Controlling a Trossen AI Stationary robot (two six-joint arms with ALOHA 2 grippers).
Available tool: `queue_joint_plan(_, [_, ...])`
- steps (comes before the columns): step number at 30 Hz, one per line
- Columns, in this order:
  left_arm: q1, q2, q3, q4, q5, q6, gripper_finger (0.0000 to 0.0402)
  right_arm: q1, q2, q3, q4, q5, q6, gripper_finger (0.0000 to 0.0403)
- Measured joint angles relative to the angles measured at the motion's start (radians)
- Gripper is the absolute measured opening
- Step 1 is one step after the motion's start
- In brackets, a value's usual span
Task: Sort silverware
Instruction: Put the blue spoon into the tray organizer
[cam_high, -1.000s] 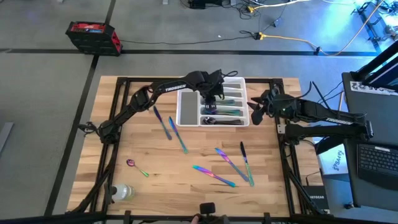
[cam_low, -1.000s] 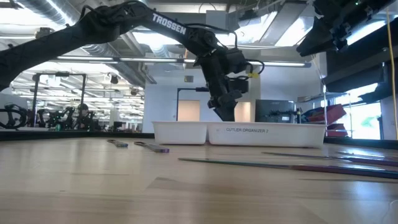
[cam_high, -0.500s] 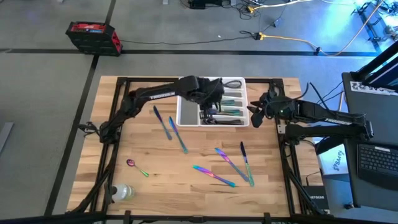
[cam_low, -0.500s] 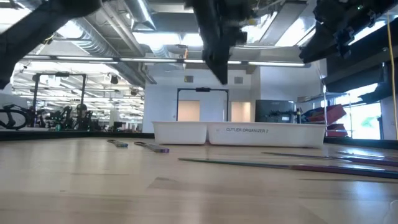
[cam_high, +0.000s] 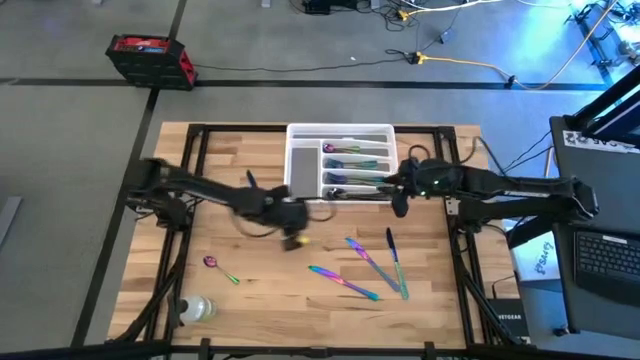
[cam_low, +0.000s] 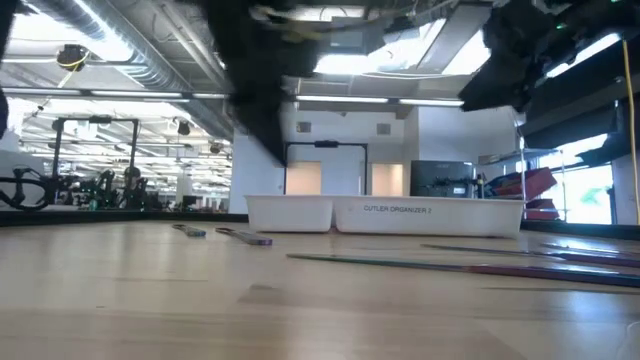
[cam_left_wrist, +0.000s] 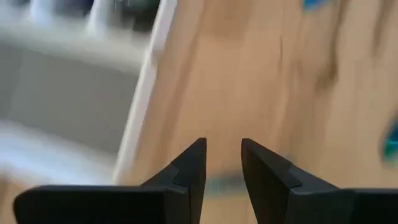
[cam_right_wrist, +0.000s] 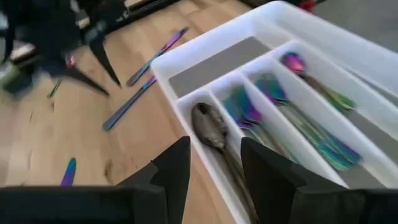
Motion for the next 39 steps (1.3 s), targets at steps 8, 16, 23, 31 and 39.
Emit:
queue_joint_plan(8, [-0.139,-0.297,-0.264,-0.29,0.258,-0.003,0.0086,0.109,0.288,0.0,0.318,-0.01,0.007,0.0127])
queue_joint_plan(16, [-0.325,-0.345,-0.429,-0.267,0.403,0.059,0.0086,0.155,0.526,0.043,0.508,-0.021,0.076,0.0127])
queue_joint_plan(23, [-0.504,-0.361,-0.558,-0.066,0.287,0.068,0.0086,0.203,0.66,0.148,0.498,0.041,0.103,0.0127])
queue_joint_plan(31, [-0.547,-0.365,-0.645,0.031,0.283,-0.025,0.0086,0.212,0.705,0.209,0.494,0.096,0.135,0.0127])
queue_joint_plan(39, [-0.556,-0.419,-0.63,-0.003,0.243,-0.051,0.0086,0.212,0.705,0.209,0.49,0.151,0.204,0.0127])
